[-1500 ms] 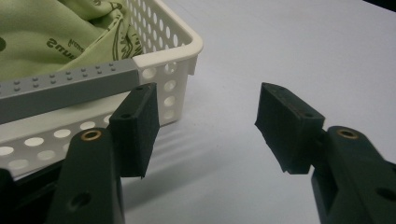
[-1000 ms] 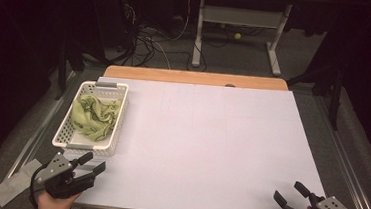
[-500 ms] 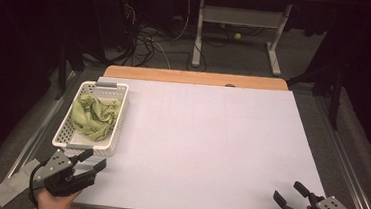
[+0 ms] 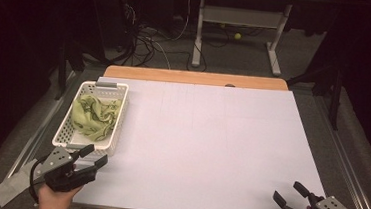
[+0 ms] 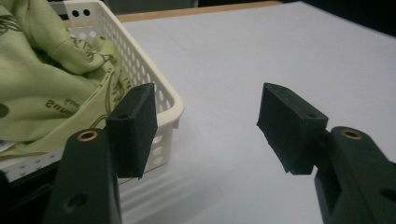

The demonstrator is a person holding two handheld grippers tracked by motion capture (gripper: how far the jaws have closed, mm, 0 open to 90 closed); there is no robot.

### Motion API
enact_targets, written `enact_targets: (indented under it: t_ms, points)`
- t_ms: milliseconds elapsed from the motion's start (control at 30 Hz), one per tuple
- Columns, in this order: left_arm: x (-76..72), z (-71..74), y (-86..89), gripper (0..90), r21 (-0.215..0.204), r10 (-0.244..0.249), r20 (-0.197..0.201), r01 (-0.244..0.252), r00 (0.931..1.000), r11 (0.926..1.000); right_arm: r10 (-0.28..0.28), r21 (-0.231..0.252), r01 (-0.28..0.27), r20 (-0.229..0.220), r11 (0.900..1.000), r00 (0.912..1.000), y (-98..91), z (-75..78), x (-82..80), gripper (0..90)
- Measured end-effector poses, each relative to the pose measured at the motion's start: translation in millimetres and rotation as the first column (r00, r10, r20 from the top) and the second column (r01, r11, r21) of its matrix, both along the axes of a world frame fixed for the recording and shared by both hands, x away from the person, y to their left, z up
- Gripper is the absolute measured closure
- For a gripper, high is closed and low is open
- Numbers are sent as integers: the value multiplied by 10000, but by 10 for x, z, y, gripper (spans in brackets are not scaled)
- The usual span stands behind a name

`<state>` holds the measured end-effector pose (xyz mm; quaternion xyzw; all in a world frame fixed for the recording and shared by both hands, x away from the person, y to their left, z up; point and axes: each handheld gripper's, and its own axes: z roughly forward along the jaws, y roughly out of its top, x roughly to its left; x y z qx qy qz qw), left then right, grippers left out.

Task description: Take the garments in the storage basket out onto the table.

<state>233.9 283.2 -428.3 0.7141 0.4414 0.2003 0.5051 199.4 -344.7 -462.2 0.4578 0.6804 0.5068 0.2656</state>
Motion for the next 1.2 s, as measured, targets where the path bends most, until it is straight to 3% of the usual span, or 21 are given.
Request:
enact_targets:
  t_ms: [1200]
  points:
    - [224,133,-25,348,208,-7,-10,7,10000,9998,43,3,-43,102,10000,9999,-2,1,0,211]
